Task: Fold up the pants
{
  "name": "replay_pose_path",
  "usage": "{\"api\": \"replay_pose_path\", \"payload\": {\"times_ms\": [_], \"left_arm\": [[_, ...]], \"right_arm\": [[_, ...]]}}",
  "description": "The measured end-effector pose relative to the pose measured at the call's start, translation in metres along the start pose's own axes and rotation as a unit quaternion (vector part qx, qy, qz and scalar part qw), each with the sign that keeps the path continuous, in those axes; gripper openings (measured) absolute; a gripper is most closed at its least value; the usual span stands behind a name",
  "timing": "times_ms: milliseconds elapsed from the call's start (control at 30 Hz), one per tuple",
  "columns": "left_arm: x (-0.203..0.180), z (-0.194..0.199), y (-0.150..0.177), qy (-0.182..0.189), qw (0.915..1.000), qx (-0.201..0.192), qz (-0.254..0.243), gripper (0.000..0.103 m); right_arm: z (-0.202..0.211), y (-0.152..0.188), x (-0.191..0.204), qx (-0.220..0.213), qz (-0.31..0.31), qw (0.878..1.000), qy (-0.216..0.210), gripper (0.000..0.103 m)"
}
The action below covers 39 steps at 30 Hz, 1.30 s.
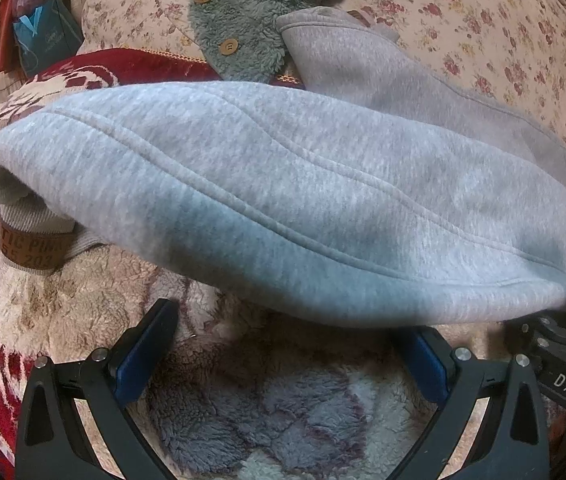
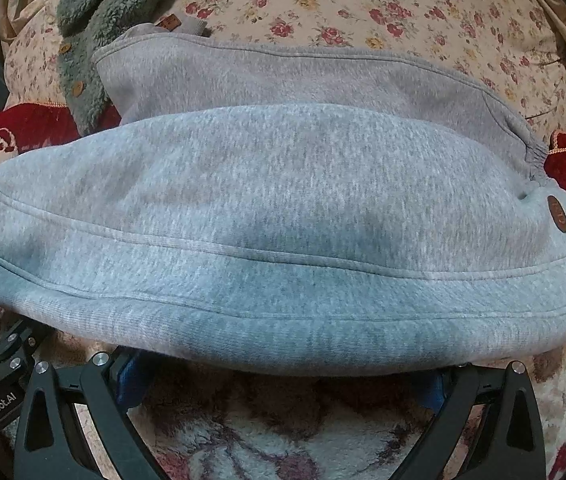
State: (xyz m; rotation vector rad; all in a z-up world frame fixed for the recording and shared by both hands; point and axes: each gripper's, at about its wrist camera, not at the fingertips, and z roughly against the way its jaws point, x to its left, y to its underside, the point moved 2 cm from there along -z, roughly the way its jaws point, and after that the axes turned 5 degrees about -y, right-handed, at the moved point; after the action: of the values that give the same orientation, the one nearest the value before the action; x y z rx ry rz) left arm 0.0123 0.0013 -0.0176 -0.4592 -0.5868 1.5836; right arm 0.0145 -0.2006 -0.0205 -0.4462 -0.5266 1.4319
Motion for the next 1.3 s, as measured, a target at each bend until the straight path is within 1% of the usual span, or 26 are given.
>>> {"api": "replay_pose_path", "payload": {"times_ms": [100,167,267,333,433,467,567,700,800,933,1067,1300], "left_arm": [[-0.004,-0.001,-0.004,-0.005,1.0,0.001,-0.003,0.103],[-0.005,-0.001,-0.004,-0.004,1.0,0.002,-0.003,0.103],[-0.006,0.003,-0.003,-0.007,0.9999,0.006,-0.005,0.103],[-0.011,0.01,-0.001,-0.005,0.9997,0.014,-0.02,0.103],[-0.017,0.027,0.002,-0.018,0.9991,-0.008,-0.038,0.103],[-0.019,0.036,0.002,-0.019,0.9989,-0.024,-0.036,0.103],[-0.024,0.057,0.002,-0.011,0.9985,-0.049,-0.023,0.103],[-0.033,0.078,0.002,-0.014,0.9966,-0.078,-0.021,0.103],[-0.037,0.087,0.001,-0.003,0.9962,-0.086,-0.014,0.103],[-0.039,0.091,0.002,0.007,0.9961,-0.087,-0.013,0.103],[-0.04,0.091,0.003,-0.007,0.9952,-0.094,-0.028,0.103],[-0.028,0.093,-0.001,-0.01,0.9948,-0.1,-0.014,0.103]], "right_arm": [[0.002,-0.001,0.0,0.005,0.017,1.0,-0.018,0.103],[0.006,0.0,-0.004,0.01,0.02,0.999,-0.042,0.103],[0.016,0.004,-0.006,0.017,0.035,0.997,-0.066,0.103],[0.027,0.008,-0.01,0.023,0.037,0.995,-0.086,0.103],[0.045,0.013,-0.02,0.028,0.039,0.992,-0.113,0.103],[0.051,0.014,-0.024,0.025,0.038,0.992,-0.118,0.103],[0.07,0.016,-0.037,0.011,0.033,0.991,-0.129,0.103],[0.086,0.017,-0.051,0.015,0.017,0.987,-0.16,0.103],[0.101,0.014,-0.057,-0.001,0.029,0.986,-0.164,0.103],[0.113,0.013,-0.06,-0.01,0.04,0.984,-0.171,0.103],[0.117,0.013,-0.064,-0.014,0.044,0.985,-0.164,0.103],[0.117,0.016,-0.071,-0.016,0.04,0.988,-0.151,0.103]]}}
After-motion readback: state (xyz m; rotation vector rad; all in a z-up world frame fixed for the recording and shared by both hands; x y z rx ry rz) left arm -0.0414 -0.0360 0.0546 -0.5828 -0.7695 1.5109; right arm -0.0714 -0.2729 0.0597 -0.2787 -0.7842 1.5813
